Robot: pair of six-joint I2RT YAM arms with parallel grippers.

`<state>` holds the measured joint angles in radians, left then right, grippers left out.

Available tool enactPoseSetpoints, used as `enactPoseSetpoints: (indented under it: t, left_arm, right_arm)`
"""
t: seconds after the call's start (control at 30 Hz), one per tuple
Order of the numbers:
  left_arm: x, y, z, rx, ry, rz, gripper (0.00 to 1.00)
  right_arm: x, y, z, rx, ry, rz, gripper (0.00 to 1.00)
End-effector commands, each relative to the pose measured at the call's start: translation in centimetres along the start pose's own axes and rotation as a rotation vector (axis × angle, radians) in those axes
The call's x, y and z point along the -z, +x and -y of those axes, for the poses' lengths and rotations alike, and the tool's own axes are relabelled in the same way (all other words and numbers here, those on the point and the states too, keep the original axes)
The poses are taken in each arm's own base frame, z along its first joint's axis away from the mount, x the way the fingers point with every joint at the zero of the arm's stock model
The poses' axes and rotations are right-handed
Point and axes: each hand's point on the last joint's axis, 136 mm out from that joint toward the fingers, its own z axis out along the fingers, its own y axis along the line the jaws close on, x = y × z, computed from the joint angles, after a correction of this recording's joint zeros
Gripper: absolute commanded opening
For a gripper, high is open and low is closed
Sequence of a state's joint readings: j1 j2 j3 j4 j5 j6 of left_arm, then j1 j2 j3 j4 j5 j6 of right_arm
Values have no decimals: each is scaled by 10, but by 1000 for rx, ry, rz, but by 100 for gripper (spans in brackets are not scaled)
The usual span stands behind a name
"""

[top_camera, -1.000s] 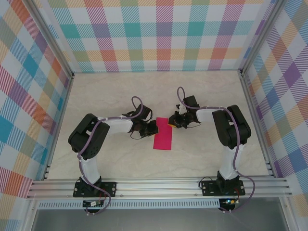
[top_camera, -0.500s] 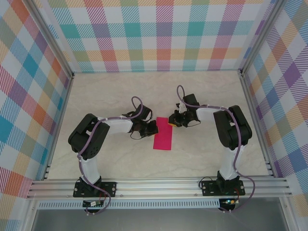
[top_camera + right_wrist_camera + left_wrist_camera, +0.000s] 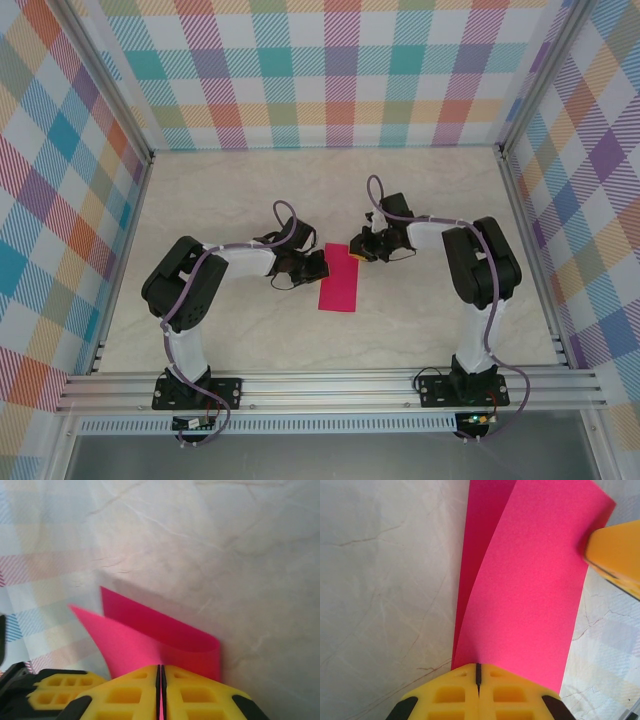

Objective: Fold a paper plane with a square sheet of paper (pick it up from the middle)
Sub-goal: First fold in half a square sheet of paper at the center of the table.

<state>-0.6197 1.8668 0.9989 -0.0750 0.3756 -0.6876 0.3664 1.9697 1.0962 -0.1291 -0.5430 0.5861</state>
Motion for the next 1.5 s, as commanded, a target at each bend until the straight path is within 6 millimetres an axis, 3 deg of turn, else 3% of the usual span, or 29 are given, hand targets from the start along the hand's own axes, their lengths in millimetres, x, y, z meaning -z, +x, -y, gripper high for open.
enactPoseSetpoints:
  t: [0.0, 0.13, 0.37, 0.57, 0.87, 1.0, 1.23, 1.33, 1.47]
  left_arm:
    - [-14, 39, -61, 54, -208, -111, 0]
    - [-13, 39, -62, 53, -212, -109, 0]
    - [-11, 39, -62, 52, -216, -106, 0]
    - [-10, 38, -61, 51, -217, -103, 0]
    - [-9, 39, -62, 51, -220, -102, 0]
    - [-9, 39, -62, 52, -221, -102, 0]
    - [-7, 37, -61, 53, -221, -97, 0]
    - [-8, 37, -61, 54, -220, -98, 0]
    - [-8, 38, -60, 55, -217, -101, 0]
  right_arm:
    - [-10, 0, 17, -18, 42, -13, 11]
    - [-9, 0, 12, -23, 19, -17, 10]
    - [19, -24, -23, 19, -89, 52, 11]
    - [10, -28, -14, -2, -98, 32, 11]
    - [-9, -18, 25, -66, 23, -10, 11]
    - [-2, -23, 19, -54, 39, -2, 11]
    - [23, -37, -18, 5, -10, 38, 11]
    - [22, -34, -30, 26, -47, 6, 12]
    - [7, -25, -18, 10, -6, -39, 11]
